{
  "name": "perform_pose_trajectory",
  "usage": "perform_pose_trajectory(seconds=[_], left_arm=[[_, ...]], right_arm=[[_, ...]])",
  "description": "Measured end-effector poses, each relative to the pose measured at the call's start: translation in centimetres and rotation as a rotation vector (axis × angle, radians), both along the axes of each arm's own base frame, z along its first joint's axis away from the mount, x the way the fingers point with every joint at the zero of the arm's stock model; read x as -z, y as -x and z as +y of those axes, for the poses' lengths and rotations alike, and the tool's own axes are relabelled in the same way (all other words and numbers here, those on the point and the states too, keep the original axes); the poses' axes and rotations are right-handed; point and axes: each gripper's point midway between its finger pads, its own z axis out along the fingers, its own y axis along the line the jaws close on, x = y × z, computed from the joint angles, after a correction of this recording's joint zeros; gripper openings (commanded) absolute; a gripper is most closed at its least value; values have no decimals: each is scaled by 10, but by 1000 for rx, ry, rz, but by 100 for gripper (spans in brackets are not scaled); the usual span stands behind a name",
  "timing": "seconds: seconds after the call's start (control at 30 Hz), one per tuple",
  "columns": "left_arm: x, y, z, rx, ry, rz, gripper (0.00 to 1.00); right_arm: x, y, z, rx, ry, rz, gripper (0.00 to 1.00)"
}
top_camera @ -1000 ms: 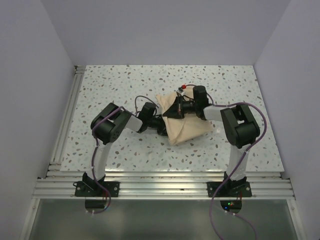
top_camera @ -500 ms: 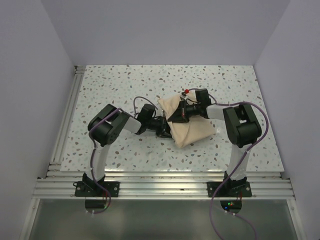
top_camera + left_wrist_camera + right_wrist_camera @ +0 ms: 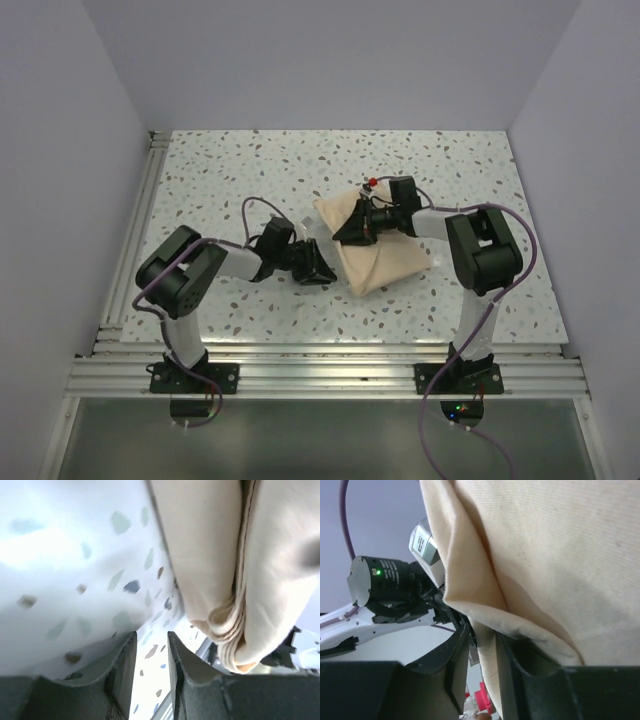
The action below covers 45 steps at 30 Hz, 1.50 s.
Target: Prepare the surgical pack
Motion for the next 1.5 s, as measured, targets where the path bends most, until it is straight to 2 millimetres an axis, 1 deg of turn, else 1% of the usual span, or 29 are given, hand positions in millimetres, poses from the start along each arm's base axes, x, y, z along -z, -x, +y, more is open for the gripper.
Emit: perform_pose_trajectory(seconds=[0.13,0.17,0.23,0.33,0.4,0.47,0.53,0.6,0.63,0.7,0.73,0.77,0.87,1.0,1.03,1.13,1.33,1.43,1.5], left_arm=[[-3,1,17,-48,-76,-47,36],[-5,0,21,-64,-100,-63,36],[-13,-3,30,-87,-139,-100,36],[-34,-11,47,-133,-199,-191,37],[-48,-16,60,-163,-246,-244,37],[-63,-23,72,-192,-289,-295,37],[-78,-30,80,-205,-323,-347,37],[-94,-39,85,-211,-349,-404,39],[-101,-43,85,-205,-360,-432,41],[-114,-50,84,-188,-369,-483,44],[-119,-53,84,-180,-374,-505,47],[-124,-55,83,-176,-374,-525,48],[-131,-59,82,-159,-374,-565,49],[-132,-59,82,-145,-374,-580,54],[-134,-59,82,-142,-375,-588,55],[-142,-56,85,-145,-369,-620,58],[-173,-50,98,-196,-354,-720,60],[-182,-50,104,-220,-359,-751,60],[-184,-51,106,-230,-369,-762,60]], right_arm=[[-2,-2,2,16,8,-4,48],[-5,-2,3,18,8,-7,51],[-11,-3,4,23,9,-25,53],[-28,-1,2,29,17,-66,58],[-43,-2,-1,35,55,-107,60],[-63,-8,-5,53,110,-179,61],[-84,-15,-12,84,164,-268,61],[-99,-18,-26,131,227,-343,61],[-102,-18,-32,152,256,-361,61],[-105,-20,-52,221,342,-401,61],[-102,-20,-62,250,385,-410,61],[-99,-19,-72,277,426,-416,61],[-79,-15,-97,332,553,-401,61],[-46,-6,-119,345,689,-350,61],[-42,-5,-123,346,706,-342,61],[-30,-6,-128,343,743,-327,59],[-9,-9,-130,329,770,-288,57],[3,-11,-129,319,777,-267,54],[10,-13,-128,312,774,-254,48]])
